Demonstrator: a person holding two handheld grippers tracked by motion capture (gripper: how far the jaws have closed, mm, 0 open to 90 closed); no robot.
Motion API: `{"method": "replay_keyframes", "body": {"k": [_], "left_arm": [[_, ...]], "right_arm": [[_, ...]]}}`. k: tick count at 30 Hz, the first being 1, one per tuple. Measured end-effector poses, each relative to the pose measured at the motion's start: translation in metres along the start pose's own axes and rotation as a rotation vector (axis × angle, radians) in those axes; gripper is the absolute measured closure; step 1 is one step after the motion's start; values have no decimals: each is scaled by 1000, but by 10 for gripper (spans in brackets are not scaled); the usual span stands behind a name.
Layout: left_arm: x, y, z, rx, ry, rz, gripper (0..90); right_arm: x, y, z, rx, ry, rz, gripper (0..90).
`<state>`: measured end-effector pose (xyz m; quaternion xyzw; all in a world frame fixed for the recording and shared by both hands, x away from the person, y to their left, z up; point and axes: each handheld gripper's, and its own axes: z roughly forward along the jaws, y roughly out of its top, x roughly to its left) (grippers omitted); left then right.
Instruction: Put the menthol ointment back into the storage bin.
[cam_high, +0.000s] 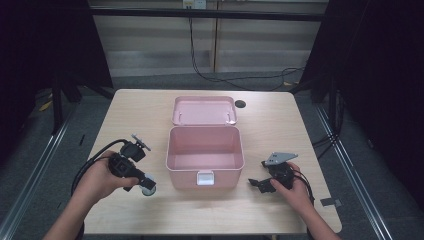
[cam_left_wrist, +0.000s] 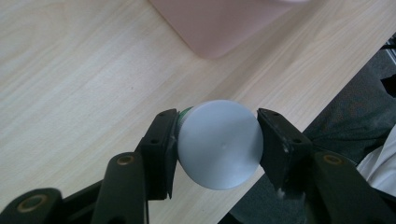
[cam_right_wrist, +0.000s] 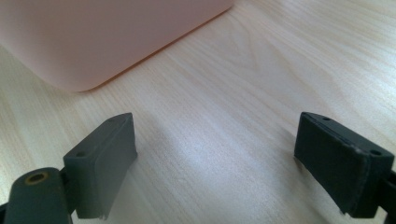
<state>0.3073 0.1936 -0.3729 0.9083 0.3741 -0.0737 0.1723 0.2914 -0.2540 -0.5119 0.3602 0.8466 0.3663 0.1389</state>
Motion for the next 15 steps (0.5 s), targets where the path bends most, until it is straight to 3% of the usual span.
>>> {"method": "replay_keyframes", "body": {"k": [2,15], "left_arm": [[1,2,-4,-16,6,-10,500],[10,20,-30,13,36,-42,500]], "right_arm": [[0,0,0,1,0,2,117],[0,0,0,2,0,3,117]]}}
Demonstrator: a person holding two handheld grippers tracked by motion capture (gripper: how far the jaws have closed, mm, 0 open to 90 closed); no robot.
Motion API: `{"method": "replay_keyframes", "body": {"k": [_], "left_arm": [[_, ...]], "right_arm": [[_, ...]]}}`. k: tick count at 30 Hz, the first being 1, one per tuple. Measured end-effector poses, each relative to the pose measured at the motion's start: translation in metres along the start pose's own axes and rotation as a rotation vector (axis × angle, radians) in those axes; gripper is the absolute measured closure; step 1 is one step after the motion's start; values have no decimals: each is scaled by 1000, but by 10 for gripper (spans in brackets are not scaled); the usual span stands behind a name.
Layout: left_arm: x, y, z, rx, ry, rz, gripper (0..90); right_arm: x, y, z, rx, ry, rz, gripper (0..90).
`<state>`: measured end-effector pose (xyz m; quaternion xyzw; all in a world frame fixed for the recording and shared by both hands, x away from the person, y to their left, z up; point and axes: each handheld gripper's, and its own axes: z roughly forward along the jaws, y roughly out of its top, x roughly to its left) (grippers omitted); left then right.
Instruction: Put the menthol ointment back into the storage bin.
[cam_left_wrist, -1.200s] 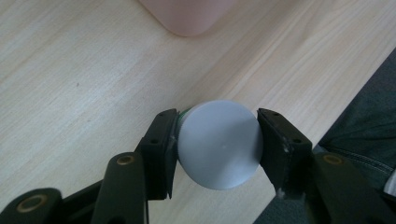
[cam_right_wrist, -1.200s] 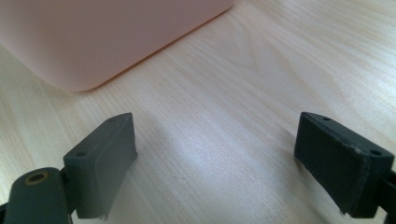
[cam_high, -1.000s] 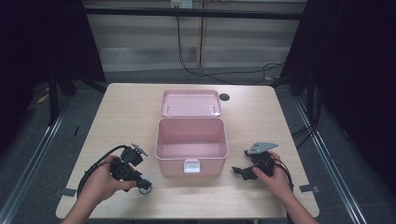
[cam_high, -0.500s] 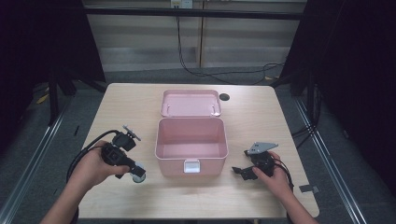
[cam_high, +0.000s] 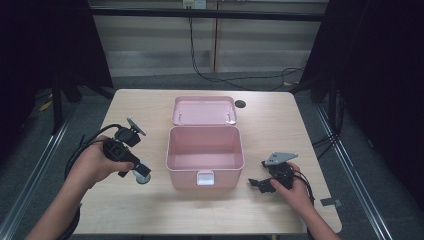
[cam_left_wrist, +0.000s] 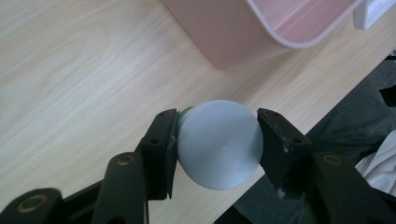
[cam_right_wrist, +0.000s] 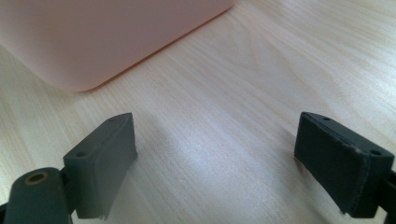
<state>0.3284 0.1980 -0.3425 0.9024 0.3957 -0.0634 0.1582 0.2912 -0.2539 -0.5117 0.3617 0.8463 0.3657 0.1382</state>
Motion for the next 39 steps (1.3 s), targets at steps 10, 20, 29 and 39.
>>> {"method": "replay_keyframes", "body": {"k": [10,20,29,39], "left_arm": [[-4,23,-24,-17,13,4,499],[-20,51,-35,-23,20,34,499],[-30,73,-36,-25,18,45,500],[-42,92,-32,-24,18,70,500]], "right_arm": [[0,0,0,-3,-4,-1,117],[0,0,0,-3,-3,-1,118],[0,0,0,-3,-3,-1,117],[0,0,0,-3,-3,-1,117]]}}
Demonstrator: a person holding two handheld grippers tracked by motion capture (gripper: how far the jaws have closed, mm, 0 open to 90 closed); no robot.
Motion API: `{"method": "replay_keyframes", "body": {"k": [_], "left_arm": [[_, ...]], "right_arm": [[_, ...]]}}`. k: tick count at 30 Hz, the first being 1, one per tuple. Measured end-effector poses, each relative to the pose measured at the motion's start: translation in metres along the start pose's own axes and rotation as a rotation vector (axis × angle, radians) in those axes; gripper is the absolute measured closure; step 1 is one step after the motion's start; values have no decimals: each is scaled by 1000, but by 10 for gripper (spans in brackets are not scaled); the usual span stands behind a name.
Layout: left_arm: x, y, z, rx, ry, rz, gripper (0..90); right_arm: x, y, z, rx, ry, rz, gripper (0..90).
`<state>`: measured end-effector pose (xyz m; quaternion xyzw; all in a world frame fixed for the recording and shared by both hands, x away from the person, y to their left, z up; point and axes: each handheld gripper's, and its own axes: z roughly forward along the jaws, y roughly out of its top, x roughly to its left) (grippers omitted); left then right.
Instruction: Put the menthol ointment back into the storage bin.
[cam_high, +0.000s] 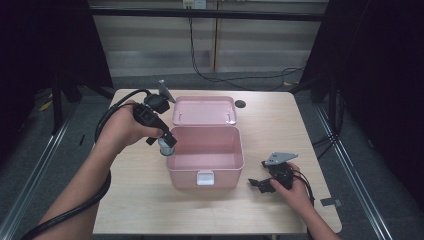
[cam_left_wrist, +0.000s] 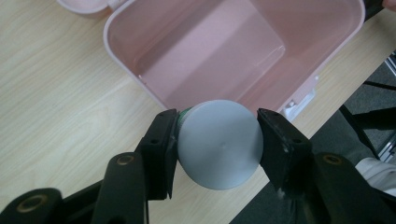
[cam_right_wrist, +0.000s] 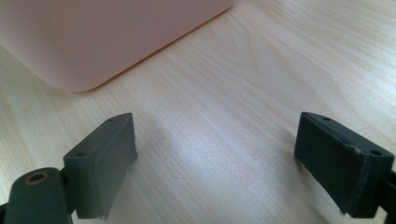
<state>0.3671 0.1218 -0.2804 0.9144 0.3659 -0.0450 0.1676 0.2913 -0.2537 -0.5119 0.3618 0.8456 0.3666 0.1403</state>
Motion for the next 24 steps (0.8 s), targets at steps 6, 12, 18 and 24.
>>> {"method": "replay_keyframes", "body": {"k": [6,12,18,24], "left_arm": [[-4,10,7,-2,3,7,500],[-5,18,13,4,10,0,500],[-7,24,21,-4,15,3,500],[-8,32,31,1,9,9,499]], "right_arm": [[0,0,0,0,-1,0,117],[0,0,0,0,-1,0,117],[0,0,0,0,-1,0,117],[0,0,0,0,0,0,117]]}}
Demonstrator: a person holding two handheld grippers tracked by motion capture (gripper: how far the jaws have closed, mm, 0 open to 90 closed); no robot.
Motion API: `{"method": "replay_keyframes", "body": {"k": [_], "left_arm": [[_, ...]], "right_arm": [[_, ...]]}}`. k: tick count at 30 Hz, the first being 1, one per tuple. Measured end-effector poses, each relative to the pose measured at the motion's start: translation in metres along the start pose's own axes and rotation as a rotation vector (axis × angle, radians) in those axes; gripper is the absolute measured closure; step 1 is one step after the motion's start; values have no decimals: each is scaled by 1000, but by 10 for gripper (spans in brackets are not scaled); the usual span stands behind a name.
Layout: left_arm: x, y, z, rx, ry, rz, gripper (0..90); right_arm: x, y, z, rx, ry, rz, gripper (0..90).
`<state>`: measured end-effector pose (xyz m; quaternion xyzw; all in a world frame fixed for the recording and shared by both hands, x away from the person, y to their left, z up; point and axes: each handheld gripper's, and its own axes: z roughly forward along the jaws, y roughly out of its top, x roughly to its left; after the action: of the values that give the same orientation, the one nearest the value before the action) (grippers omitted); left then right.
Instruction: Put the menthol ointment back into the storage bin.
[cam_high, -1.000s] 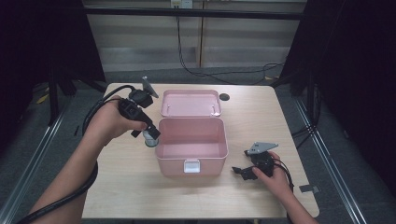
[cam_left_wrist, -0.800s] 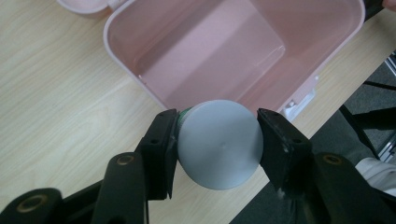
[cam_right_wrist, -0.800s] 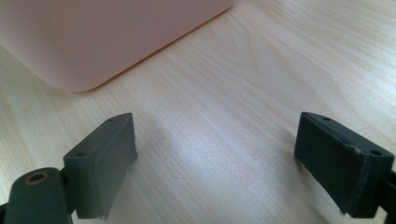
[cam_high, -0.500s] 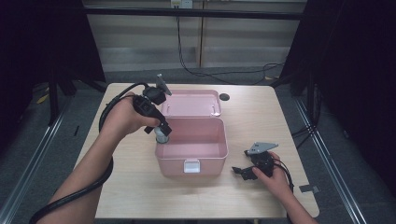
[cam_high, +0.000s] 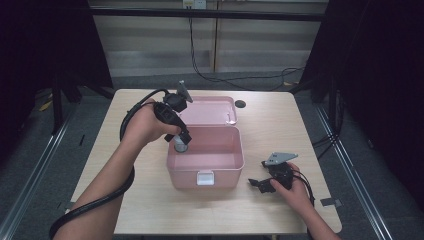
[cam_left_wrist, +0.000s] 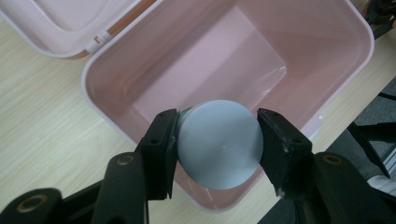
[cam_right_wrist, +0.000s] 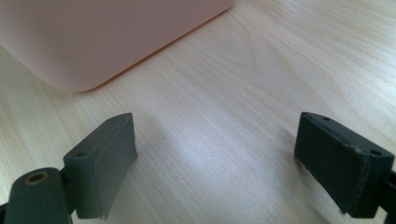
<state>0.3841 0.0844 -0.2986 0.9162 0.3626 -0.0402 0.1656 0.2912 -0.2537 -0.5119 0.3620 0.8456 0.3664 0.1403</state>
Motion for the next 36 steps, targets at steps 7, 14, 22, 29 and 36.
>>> {"method": "replay_keyframes", "body": {"k": [7,14,22,29,36], "left_arm": [[0,9,11,-5,8,-5,499],[0,16,24,-4,29,-26,499],[2,21,36,-5,38,-40,499],[5,23,45,-21,53,-62,499],[6,27,53,-45,60,-85,499]], "right_arm": [[0,0,0,0,0,0,117],[0,0,0,0,0,0,117],[0,0,0,0,0,0,117],[0,0,0,0,-1,0,117],[0,0,0,0,0,0,117]]}}
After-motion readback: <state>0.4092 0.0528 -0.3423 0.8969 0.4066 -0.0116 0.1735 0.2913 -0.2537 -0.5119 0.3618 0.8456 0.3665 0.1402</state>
